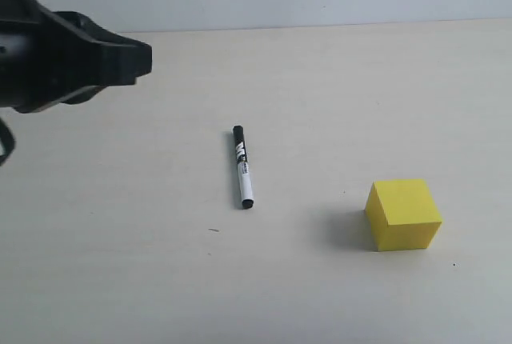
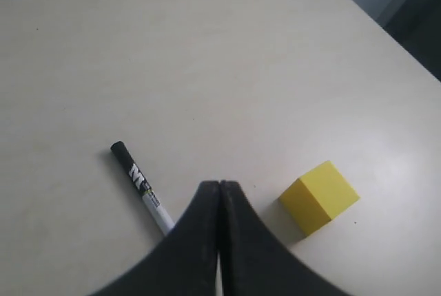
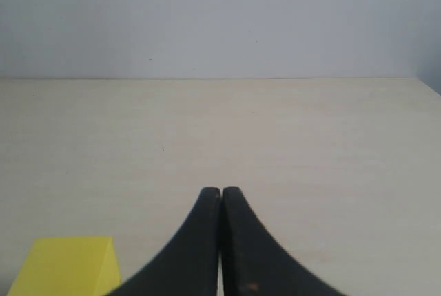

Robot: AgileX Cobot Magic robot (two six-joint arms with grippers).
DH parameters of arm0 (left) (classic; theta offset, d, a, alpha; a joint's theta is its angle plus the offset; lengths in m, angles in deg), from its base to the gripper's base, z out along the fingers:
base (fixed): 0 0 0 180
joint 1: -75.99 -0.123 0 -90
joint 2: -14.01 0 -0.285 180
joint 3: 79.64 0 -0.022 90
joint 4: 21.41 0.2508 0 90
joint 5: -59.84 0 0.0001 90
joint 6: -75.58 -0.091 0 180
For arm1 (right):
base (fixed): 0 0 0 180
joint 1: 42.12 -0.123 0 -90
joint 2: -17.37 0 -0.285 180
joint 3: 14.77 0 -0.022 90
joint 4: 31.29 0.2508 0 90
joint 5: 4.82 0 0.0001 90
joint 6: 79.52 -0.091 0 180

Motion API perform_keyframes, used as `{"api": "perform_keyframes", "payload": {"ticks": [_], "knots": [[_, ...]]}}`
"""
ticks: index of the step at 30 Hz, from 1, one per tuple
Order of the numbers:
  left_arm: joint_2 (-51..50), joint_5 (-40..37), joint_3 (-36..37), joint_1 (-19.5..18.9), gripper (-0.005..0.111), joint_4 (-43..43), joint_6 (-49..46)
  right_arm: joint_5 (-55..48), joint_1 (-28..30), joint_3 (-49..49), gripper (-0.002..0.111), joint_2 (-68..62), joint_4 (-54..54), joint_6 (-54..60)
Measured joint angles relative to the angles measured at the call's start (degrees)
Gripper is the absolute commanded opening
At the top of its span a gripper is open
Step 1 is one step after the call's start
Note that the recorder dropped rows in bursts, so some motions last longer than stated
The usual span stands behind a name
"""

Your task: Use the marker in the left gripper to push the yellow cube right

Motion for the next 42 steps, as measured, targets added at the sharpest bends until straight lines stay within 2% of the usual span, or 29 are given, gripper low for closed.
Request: {"api": "perform_keyframes", "payload": {"ticks": [8, 42], "knots": [[4.5, -0.6, 0.2, 0.0, 0.0, 0.0, 0.0, 0.0, 0.0, 0.0, 0.0, 0.0, 0.0, 0.0], [4.5, -0.7, 0.3, 0.0, 0.0, 0.0, 0.0, 0.0, 0.0, 0.0, 0.0, 0.0, 0.0, 0.0]]}}
